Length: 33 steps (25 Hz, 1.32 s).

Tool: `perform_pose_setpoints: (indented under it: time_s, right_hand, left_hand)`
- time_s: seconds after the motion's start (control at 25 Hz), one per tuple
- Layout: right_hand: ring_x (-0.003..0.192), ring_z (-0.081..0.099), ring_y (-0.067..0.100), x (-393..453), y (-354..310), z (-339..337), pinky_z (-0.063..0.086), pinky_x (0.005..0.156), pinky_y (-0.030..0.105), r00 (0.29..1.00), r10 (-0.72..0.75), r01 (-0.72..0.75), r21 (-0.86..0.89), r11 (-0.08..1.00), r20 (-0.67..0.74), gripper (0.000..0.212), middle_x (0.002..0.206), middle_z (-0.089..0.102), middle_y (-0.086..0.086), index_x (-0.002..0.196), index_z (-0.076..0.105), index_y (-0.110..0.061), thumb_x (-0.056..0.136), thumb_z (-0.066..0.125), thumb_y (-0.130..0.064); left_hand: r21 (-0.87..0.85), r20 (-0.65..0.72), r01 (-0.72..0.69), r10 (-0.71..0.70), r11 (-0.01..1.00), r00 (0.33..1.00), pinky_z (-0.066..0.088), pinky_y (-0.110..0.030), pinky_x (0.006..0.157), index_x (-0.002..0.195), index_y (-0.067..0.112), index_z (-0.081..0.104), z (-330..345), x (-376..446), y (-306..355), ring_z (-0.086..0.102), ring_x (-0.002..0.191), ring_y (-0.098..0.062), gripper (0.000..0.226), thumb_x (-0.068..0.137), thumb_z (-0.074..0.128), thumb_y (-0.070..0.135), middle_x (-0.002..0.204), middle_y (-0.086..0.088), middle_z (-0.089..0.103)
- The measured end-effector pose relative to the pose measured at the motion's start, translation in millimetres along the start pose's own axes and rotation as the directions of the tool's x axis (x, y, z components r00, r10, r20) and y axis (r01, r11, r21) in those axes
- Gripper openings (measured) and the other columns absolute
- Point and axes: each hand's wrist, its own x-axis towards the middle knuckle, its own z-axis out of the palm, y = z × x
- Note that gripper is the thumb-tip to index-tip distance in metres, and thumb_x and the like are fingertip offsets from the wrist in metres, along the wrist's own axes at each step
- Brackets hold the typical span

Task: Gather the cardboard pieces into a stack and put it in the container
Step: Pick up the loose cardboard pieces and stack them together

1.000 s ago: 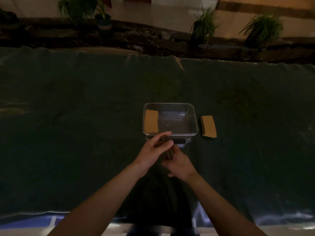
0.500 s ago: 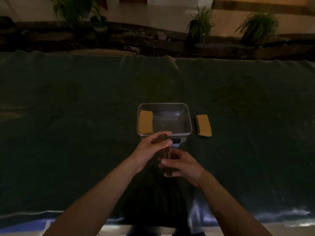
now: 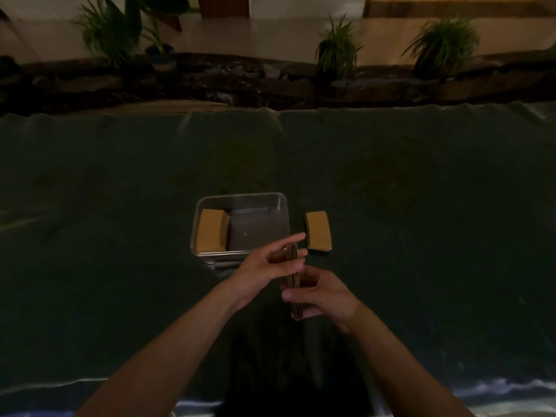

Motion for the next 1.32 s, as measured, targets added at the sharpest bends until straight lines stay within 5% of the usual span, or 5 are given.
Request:
perform_pose_setpoints:
  time_s: [0.28,0.52,0.92,1.2,1.32]
  right_hand:
    - [0.103,0.071,0.013,-14,-12,-88,0.061,0.08,0.033,0.998,-0.018,0.019,-0.021,1.0,0.059,0.048,0.122,0.066,-0.001,0.115,0.06,-0.029,0.073,0.084,-0.025]
    - [0.109,0.067,0.015,1,-18,-116,0.061,0.085,0.036,0.997,0.041,-0.04,-0.028,0.999,0.059,0.085,0.127,0.064,-0.003,0.134,0.053,-0.025,0.06,0.088,-0.044]
    - [0.075,0.064,0.005,38,-32,-114,0.059,0.067,0.033,0.861,-0.374,0.057,-0.666,0.744,-0.344,0.019,0.086,0.066,-0.011,0.094,0.058,-0.031,0.082,0.071,-0.038]
    - [0.091,0.068,0.014,80,-32,-133,0.059,0.073,0.031,0.925,-0.084,0.005,-0.21,0.978,-0.369,0.005,0.098,0.069,-0.003,0.091,0.065,-0.024,0.087,0.068,-0.023]
    - [0.095,0.068,0.018,99,-26,-141,0.056,0.067,0.028,0.939,0.091,-0.072,0.069,0.995,-0.332,0.005,0.107,0.069,0.005,0.094,0.068,-0.019,0.089,0.067,-0.019]
  left_hand:
    - [0.029,-0.111,0.012,-0.009,1.0,0.994,0.047,-0.03,0.09,0.121,0.044,0.067,72,59,20,0.064,0.116,-0.004,0.047,0.077,0.081,0.038,0.122,0.011,0.071]
    - [0.013,-0.252,0.051,-0.046,0.999,0.967,0.048,-0.03,0.091,0.112,0.044,0.071,84,84,28,0.063,0.117,-0.01,0.041,0.074,0.084,0.035,0.121,0.006,0.072]
    - [0.011,-0.72,0.268,-0.179,0.963,0.67,0.047,-0.028,0.082,0.099,0.042,0.069,88,153,35,0.059,0.109,-0.015,0.031,0.075,0.082,0.029,0.103,0.011,0.066]
    - [-0.22,-0.532,0.306,-0.377,0.926,0.758,0.046,-0.044,0.096,0.146,0.033,0.042,55,156,30,0.048,0.123,-0.022,0.075,0.081,0.077,0.045,0.133,0.007,0.048]
    - [-0.455,-0.355,0.37,-0.546,0.81,0.759,0.053,-0.037,0.075,0.127,0.022,0.055,41,155,21,0.062,0.105,-0.024,0.037,0.094,0.065,0.033,0.124,-0.007,0.061]
